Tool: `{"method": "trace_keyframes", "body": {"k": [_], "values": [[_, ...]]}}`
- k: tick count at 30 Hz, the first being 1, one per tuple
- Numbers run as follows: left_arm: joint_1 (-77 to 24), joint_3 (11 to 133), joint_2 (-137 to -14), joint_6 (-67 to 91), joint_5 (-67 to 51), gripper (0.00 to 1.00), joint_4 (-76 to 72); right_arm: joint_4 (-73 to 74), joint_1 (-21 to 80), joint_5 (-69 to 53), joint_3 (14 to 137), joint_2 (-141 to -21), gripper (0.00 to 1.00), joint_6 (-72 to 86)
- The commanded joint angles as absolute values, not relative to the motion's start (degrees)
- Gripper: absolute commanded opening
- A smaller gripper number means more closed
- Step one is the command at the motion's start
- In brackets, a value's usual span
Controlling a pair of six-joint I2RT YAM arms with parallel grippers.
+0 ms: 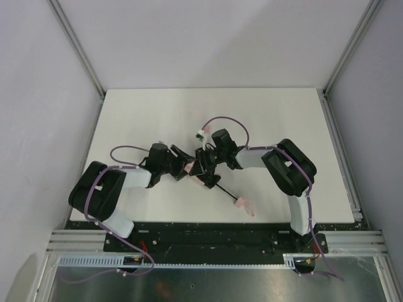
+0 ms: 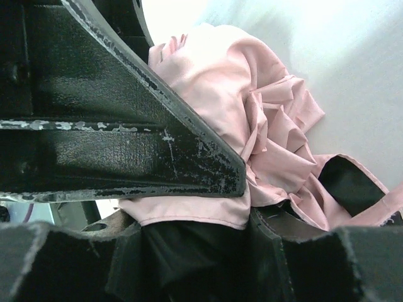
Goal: Put away the umbrella
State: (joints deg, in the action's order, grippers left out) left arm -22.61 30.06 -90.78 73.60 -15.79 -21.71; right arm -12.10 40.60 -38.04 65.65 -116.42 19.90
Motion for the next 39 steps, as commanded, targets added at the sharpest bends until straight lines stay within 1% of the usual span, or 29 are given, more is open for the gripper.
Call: {"method": "trace_keyframes", "body": {"k": [1, 3, 6, 10, 12, 14, 15, 17, 19, 21, 22, 23, 26, 28, 30, 33, 35, 39], "values": [[-24.1, 28.5, -92.9, 71.4, -15.9, 0.75, -20.0, -18.8, 41.1, -44.2, 65.3, -113.5, 0.0, 23.9], [-24.0, 27.8, -92.6, 71.9, -16.2, 0.82, -20.1, -17.8, 41.0, -42.8, 64.9, -112.1, 0.0, 22.9], [-24.0, 27.1, -92.3, 72.4, -17.2, 0.85, -20.1, -17.3, 41.9, -39.7, 63.9, -109.4, 0.0, 20.1], [-24.0, 27.8, -93.3, 72.6, -18.2, 0.85, -20.1, -16.5, 44.5, -33.4, 63.5, -106.5, 0.0, 15.5], [-24.0, 28.6, -93.6, 72.1, -18.3, 0.8, -20.3, -16.3, 46.0, -30.7, 63.4, -105.5, 0.0, 13.3], [-24.0, 28.8, -92.5, 71.4, -17.9, 0.71, -20.8, -15.4, 46.7, -29.0, 63.8, -105.3, 0.0, 12.3], [-24.0, 28.8, -91.6, 70.9, -17.4, 0.64, -21.2, -14.6, 46.8, -28.7, 63.8, -105.3, 0.0, 11.8], [-24.0, 28.5, -89.6, 69.9, -15.9, 0.48, -21.7, -13.0, 46.8, -27.8, 63.8, -105.8, 0.0, 10.9], [-24.0, 28.0, -87.9, 69.3, -14.9, 0.29, -22.1, -11.4, 46.6, -27.5, 64.0, -106.1, 0.0, 10.3], [-24.0, 27.8, -87.1, 69.1, -14.5, 0.16, -22.3, -9.3, 46.5, -26.5, 64.5, -106.3, 0.0, 10.1], [-24.0, 27.7, -87.1, 69.0, -14.5, 0.12, -22.4, -7.5, 46.4, -25.7, 65.0, -106.3, 0.03, 9.6], [-24.0, 27.7, -87.0, 69.0, -14.6, 0.09, -22.5, -5.6, 46.5, -24.2, 65.6, -106.1, 0.09, 9.1], [-24.0, 27.2, -86.8, 69.4, -14.3, 0.02, -22.6, 0.1, 48.3, -17.2, 66.3, -104.4, 0.39, 5.8], [-24.0, 26.6, -86.7, 70.4, -14.1, 0.0, -22.5, 3.5, 50.6, -11.2, 66.8, -103.0, 0.57, 2.9], [-24.0, 26.2, -86.6, 71.3, -14.2, 0.0, -22.5, 5.9, 53.6, -3.8, 67.3, -102.1, 0.69, -0.2], [-23.9, 26.4, -87.1, 73.5, -14.8, 0.0, -20.5, 7.6, 58.3, 9.2, 67.8, -102.2, 0.77, -4.3], [-23.9, 27.5, -87.7, 74.2, -15.1, 0.0, -17.7, 7.9, 60.8, 14.2, 68.5, -103.3, 0.8, -6.1], [-23.9, 29.4, -88.7, 75.0, -15.0, 0.0, -11.6, 8.6, 64.7, 21.8, 70.9, -108.1, 0.82, -9.3]]}}
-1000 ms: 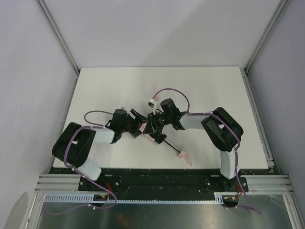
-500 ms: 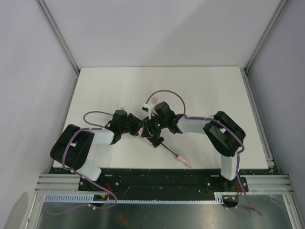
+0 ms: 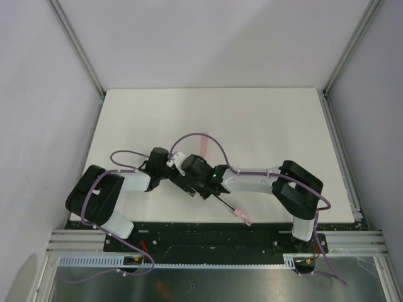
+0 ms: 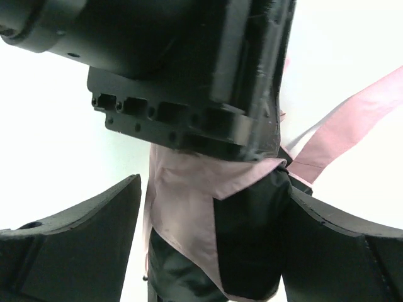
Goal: Put away the umbrella
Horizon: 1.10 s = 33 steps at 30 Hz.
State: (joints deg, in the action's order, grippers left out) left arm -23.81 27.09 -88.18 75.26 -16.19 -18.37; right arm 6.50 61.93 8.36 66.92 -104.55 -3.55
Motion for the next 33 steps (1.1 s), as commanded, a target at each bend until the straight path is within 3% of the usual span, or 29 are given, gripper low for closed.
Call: {"method": "trace_keyframes", "body": {"k": [1, 5, 7, 15, 17, 19, 23, 25, 29, 33], "values": [[-23.8, 29.7, -88.6, 75.1, -14.9, 0.0, -10.5, 8.7, 65.3, 22.9, 71.5, -109.4, 0.81, -9.8], [-23.8, 30.7, -87.4, 75.0, -13.8, 0.0, -6.0, 7.4, 66.4, 26.8, 72.6, -112.8, 0.76, -11.7], [-23.7, 31.0, -86.9, 74.9, -13.7, 0.0, -4.7, 6.8, 66.6, 28.4, 72.8, -113.8, 0.68, -12.1], [-23.4, 31.6, -86.7, 75.2, -14.6, 0.0, -4.2, 5.4, 64.2, 27.0, 72.8, -115.7, 0.11, -10.7], [-23.3, 31.7, -86.9, 74.6, -14.6, 0.02, -4.2, 5.5, 63.1, 24.1, 72.6, -115.8, 0.03, -9.8], [-23.1, 31.8, -87.0, 73.9, -14.3, 0.13, -4.3, 5.3, 61.8, 20.1, 72.1, -115.5, 0.01, -8.9], [-22.9, 31.6, -86.7, 71.7, -13.7, 0.54, -4.6, 4.7, 59.3, 11.0, 71.1, -114.3, 0.0, -7.6], [-23.0, 31.4, -86.7, 70.6, -13.6, 0.66, -4.9, 4.2, 57.7, 5.6, 70.6, -113.5, 0.0, -6.4], [-23.0, 30.4, -86.8, 69.9, -13.7, 0.78, -6.1, 2.5, 54.1, -6.3, 69.9, -111.5, 0.0, -2.8], [-23.1, 29.8, -86.7, 69.0, -13.6, 0.8, -7.4, 1.6, 50.7, -16.9, 69.9, -109.7, 0.0, 0.5]]}}
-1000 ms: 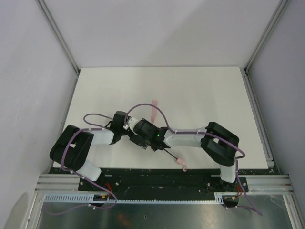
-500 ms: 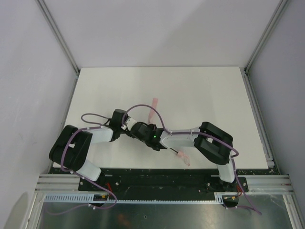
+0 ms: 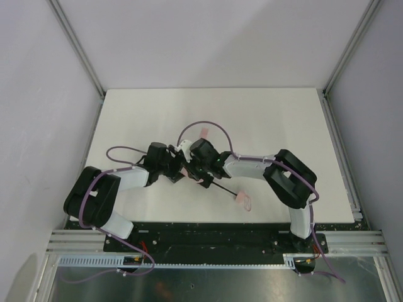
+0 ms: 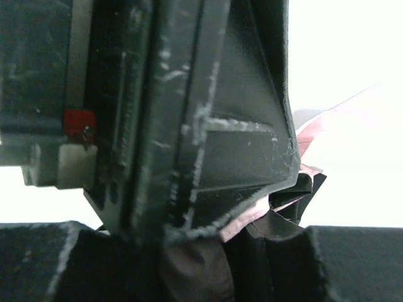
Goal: Put away the umbrella
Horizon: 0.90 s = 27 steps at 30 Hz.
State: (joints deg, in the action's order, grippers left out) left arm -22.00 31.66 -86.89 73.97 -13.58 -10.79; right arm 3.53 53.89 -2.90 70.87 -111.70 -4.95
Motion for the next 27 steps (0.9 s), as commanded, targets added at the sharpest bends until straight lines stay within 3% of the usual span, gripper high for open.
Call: {"method": "trace_keyframes", "body": {"k": [1, 8, 13, 22, 24, 27], "values": [[-23.1, 29.8, -86.8, 68.8, -13.6, 0.81, -7.6, 1.3, 49.9, -19.5, 69.9, -109.3, 0.0, 1.8], [-23.9, 29.7, -87.8, 68.5, -13.8, 0.79, -9.0, -2.7, 44.2, -33.8, 69.9, -108.5, 0.0, 10.5], [-24.9, 30.4, -88.0, 68.8, -13.9, 0.71, -10.8, -5.4, 43.1, -41.1, 69.9, -109.1, 0.0, 14.0], [-25.0, 29.8, -85.5, 68.8, -13.7, 0.16, -13.1, -6.8, 42.4, -43.1, 69.9, -109.4, 0.0, 16.8], [-25.0, 29.3, -84.6, 69.0, -13.5, 0.08, -13.3, -4.7, 42.5, -40.0, 69.9, -108.6, 0.08, 15.9], [-25.0, 28.5, -83.7, 69.6, -13.4, 0.01, -13.3, 0.6, 43.5, -32.2, 69.9, -106.4, 0.35, 12.8]]}}
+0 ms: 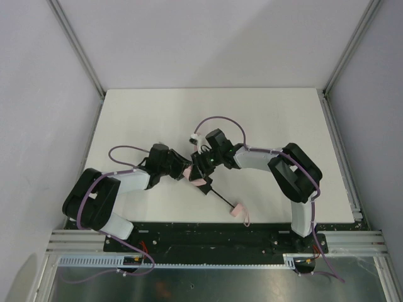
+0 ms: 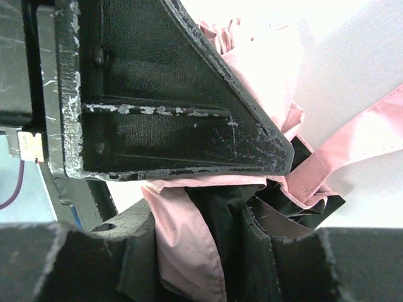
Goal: Put away the umbrella
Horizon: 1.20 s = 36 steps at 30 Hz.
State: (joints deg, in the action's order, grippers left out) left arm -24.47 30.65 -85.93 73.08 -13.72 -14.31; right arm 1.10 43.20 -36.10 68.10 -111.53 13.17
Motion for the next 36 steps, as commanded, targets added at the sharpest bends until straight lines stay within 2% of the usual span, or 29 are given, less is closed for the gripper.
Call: {"method": "trace_keyframes", "body": {"k": [1, 3, 4, 8, 11, 15, 20, 25, 27, 33, 34, 36], "values": [[-25.0, 28.3, -83.6, 70.1, -13.4, 0.01, -13.3, 2.6, 44.3, -28.5, 69.9, -105.4, 0.46, 11.2], [-25.0, 28.2, -83.6, 70.8, -13.9, 0.0, -13.3, 5.8, 46.8, -19.9, 69.9, -103.4, 0.65, 7.8], [-24.9, 28.1, -83.7, 71.5, -14.1, 0.0, -13.2, 7.0, 48.4, -15.2, 69.9, -102.5, 0.7, 6.1], [-24.4, 28.7, -85.1, 73.8, -15.7, 0.0, -11.8, 9.8, 56.2, 5.2, 69.9, -101.1, 0.81, -0.3], [-24.3, 29.8, -85.7, 74.5, -15.8, 0.0, -9.1, 9.4, 62.1, 18.3, 69.9, -102.9, 0.84, -4.6], [-24.2, 31.1, -85.7, 75.1, -15.2, 0.0, -5.1, 6.1, 67.0, 29.6, 69.9, -107.2, 0.83, -8.8], [-24.1, 30.7, -85.4, 76.1, -15.5, 0.0, -4.2, 1.0, 69.4, 38.2, 69.9, -111.9, 0.79, -12.6], [-24.1, 30.1, -84.6, 76.6, -15.5, 0.0, -4.1, -2.3, 69.2, 44.1, 69.9, -115.2, 0.65, -14.5], [-24.1, 30.2, -84.5, 76.6, -15.9, 0.0, -4.0, -2.6, 68.7, 43.9, 69.9, -116.4, 0.54, -15.0], [-23.6, 30.6, -83.9, 74.7, -16.6, 0.0, -4.5, -4.1, 67.5, 39.4, 68.4, -117.0, 0.11, -14.6], [-23.4, 30.4, -83.6, 74.4, -16.6, 0.0, -4.8, -4.3, 67.2, 38.2, 68.0, -116.6, 0.06, -14.3], [-23.1, 30.0, -83.1, 74.0, -16.7, 0.0, -5.4, -4.4, 66.4, 34.6, 67.1, -115.3, 0.01, -13.4]]}}
